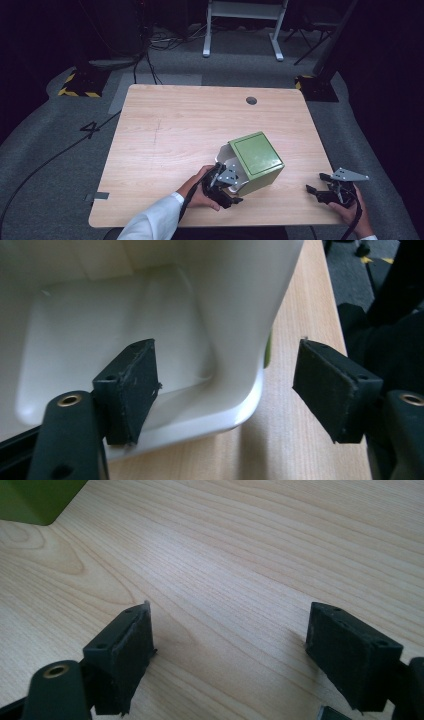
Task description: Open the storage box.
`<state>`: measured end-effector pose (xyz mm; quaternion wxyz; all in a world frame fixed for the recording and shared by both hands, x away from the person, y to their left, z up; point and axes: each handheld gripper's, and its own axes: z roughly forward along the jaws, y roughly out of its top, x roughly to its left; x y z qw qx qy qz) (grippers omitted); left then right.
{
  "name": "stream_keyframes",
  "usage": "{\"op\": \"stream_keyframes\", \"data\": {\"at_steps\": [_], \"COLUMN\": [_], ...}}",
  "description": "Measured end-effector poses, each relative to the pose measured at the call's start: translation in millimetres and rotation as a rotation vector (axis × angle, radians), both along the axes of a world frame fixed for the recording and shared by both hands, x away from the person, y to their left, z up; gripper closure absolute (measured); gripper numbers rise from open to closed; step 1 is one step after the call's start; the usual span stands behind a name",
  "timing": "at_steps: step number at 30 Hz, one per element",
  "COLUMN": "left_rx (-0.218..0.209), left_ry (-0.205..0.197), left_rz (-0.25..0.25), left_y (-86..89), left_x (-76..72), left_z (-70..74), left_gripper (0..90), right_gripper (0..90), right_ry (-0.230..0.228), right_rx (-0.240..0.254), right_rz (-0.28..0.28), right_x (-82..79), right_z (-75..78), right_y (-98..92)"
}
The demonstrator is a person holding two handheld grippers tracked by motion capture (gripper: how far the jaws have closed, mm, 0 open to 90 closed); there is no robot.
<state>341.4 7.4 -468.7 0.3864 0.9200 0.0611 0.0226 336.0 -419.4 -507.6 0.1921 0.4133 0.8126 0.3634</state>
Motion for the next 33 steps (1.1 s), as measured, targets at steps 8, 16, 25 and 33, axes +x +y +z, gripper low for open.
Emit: {"op": "stream_keyframes", "data": {"at_steps": [8, 16, 25, 33], "left_rx": [0.025, 0.036, 0.065, 0.063], "left_ry": [0.028, -0.012, -0.018, -0.007], "left_rz": [-0.025, 0.001, 0.017, 0.030], "left_y": [4.6, 13.1, 26.5, 40.0], "left_x": [-1.9, -4.6, -10.7, -13.5], "left_z": [-7.8, -12.6, -14.6, -15.2], "left_gripper": [39.9, 63.4, 73.0, 76.9], "right_gripper": [19.4, 19.5, 19.5, 19.5], "right_ry": [-0.001, -0.003, -0.003, -0.003], "right_rx": [-0.001, -0.001, -0.001, -0.001], "right_rz": [0.001, 0.004, 0.004, 0.004], "right_x": [-0.1, -0.5, -0.5, -0.5], "right_z": [0.0, -0.1, -0.1, -0.1], "right_y": [0.0, -0.5, -0.4, -0.4]}}
